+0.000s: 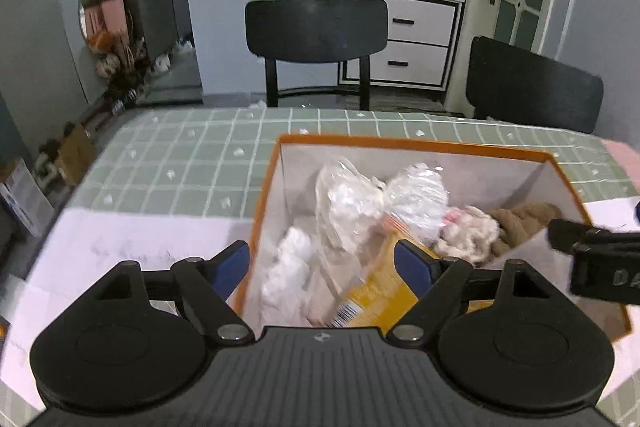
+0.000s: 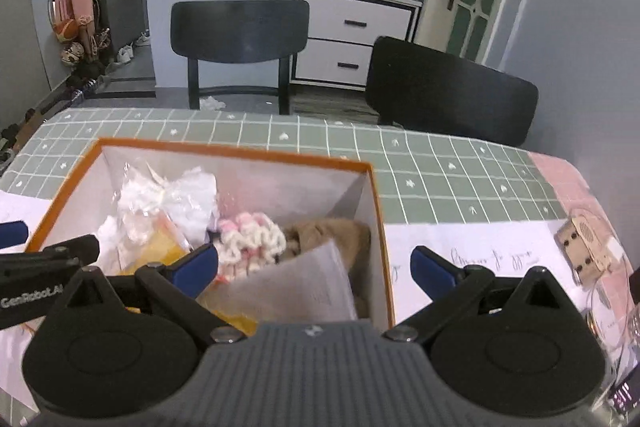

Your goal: Organize soft objects

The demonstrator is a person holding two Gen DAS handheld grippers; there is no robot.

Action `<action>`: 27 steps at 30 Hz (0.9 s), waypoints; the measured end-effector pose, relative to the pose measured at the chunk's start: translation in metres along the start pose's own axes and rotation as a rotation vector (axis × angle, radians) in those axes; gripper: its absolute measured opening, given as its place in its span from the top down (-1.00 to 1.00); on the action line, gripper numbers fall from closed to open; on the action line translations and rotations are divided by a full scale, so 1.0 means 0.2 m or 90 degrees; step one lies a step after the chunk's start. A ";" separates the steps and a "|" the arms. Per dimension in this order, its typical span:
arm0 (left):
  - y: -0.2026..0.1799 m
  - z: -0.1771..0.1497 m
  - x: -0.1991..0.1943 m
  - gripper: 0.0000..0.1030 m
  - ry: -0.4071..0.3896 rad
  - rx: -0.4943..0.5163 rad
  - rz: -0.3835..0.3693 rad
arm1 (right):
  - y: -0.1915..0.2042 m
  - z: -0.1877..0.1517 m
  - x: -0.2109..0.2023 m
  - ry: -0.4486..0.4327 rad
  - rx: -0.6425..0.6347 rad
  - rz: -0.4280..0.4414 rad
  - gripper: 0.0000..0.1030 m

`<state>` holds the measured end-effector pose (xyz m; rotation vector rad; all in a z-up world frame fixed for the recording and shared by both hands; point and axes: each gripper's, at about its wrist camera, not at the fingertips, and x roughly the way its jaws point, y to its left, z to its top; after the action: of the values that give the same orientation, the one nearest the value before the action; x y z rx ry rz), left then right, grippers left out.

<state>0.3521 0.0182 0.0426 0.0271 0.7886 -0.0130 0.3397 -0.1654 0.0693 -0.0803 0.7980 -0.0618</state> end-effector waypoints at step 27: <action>-0.09 -0.03 0.03 -0.87 0.004 0.066 0.010 | 0.03 -0.05 0.02 0.000 0.025 0.015 -0.95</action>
<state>0.3526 -0.0004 0.0338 0.1312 0.7927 -0.0380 0.3346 -0.1612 0.0584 -0.0344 0.7973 -0.0551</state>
